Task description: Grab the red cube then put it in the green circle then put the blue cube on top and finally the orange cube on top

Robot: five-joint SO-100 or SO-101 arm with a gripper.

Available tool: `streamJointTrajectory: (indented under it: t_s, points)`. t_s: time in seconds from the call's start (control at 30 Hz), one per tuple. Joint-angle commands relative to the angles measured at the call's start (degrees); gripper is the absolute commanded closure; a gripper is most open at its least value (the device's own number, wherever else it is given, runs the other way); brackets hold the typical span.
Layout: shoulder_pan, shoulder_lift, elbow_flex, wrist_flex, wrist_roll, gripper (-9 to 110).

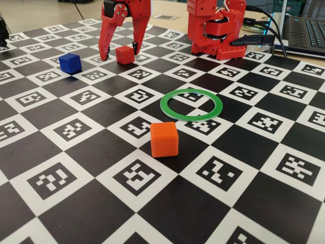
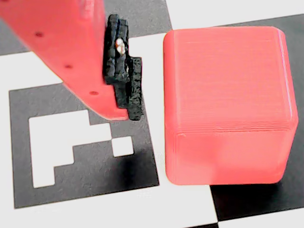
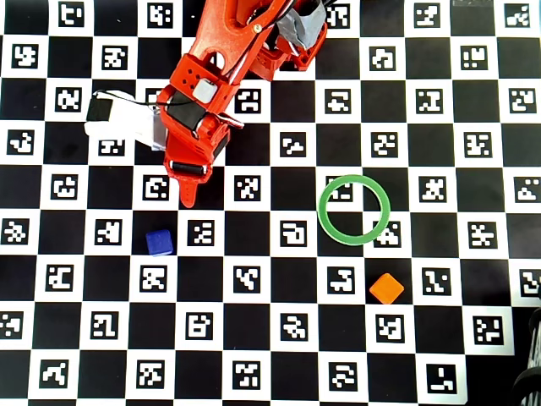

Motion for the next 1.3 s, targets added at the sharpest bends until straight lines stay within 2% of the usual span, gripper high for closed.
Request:
streamJointTrajectory:
  t_s: [0.0, 0.13, 0.43, 0.6, 0.97, 1.1, 1.27]
  points:
    - [-0.4, 0.4, -1.0, -0.5, 0.3, 62]
    - [-0.4, 0.5, -1.0, -0.6, 0.3, 67]
    - [-0.4, 0.7, -0.9, -1.0, 0.9, 92]
    - [-0.2, 1.1, -1.1, -0.4, 1.7, 96]
    - [-2.5, 4.0, -23.7, 21.9, 3.4, 99]
    - [-7.7, 4.0, -33.0, 30.1, 6.9, 100]
    - [-19.0, 4.6, -39.9, 37.1, 16.7, 102]
